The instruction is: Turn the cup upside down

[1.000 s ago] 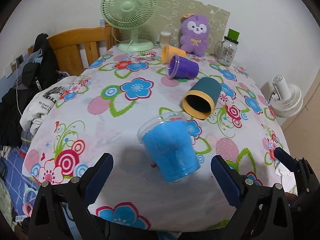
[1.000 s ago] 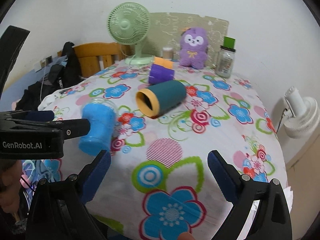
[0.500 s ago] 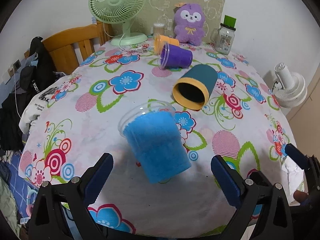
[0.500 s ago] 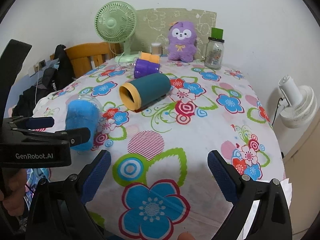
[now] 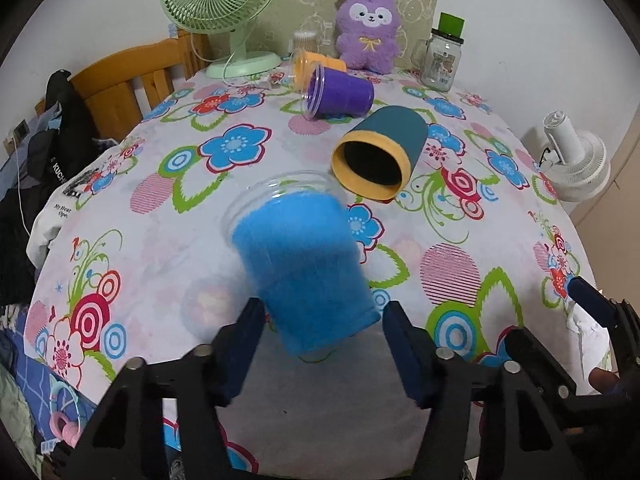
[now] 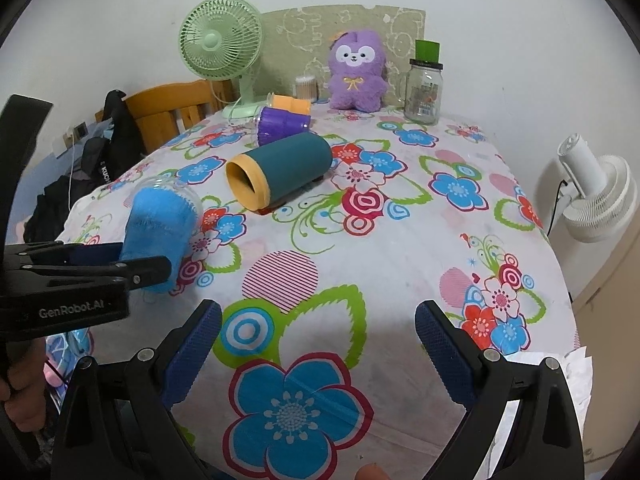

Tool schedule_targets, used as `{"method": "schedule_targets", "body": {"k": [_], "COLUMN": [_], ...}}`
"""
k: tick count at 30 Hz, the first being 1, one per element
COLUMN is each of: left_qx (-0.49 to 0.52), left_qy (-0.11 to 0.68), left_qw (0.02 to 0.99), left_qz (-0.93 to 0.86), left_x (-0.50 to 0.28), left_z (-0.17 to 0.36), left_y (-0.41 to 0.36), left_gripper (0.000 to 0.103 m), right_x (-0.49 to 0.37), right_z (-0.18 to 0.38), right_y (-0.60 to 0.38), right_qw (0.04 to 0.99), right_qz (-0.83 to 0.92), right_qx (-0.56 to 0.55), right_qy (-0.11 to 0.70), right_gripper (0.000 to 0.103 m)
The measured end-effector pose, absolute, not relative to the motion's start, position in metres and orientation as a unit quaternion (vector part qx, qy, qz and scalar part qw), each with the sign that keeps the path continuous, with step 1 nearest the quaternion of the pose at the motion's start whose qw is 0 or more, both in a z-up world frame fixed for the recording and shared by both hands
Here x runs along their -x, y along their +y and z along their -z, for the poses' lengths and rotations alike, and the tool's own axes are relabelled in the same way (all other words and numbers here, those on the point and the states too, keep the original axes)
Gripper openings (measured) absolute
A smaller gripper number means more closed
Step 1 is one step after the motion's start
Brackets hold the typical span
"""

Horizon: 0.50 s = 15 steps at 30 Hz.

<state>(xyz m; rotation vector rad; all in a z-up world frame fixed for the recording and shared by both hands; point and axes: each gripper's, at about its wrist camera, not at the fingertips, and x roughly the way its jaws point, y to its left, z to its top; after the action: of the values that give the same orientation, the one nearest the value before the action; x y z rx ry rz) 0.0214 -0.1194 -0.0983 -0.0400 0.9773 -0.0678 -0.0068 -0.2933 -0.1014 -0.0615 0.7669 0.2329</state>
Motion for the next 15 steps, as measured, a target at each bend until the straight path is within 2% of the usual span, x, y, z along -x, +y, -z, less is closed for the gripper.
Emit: {"method": "schedule_targets", "body": {"k": [5,15], "left_qx": [0.021,0.03], "left_qy": [0.457,0.425], "left_qw": [0.888,0.904], "left_qz": [0.034,0.036], "left_x": [-0.019,-0.013], "left_z": [0.09,0.063], "left_y": [-0.116,-0.105], "left_gripper": [0.056,0.056], "right_x": [0.007,0.005], "right_z": [0.103,0.102], "right_y": [-0.293,-0.287], "right_qw": [0.919,0.918], "right_qz": [-0.115,-0.124], "right_qx": [0.028,0.031], "right_qy": [0.375,0.375], "right_gripper": [0.098,0.098]}}
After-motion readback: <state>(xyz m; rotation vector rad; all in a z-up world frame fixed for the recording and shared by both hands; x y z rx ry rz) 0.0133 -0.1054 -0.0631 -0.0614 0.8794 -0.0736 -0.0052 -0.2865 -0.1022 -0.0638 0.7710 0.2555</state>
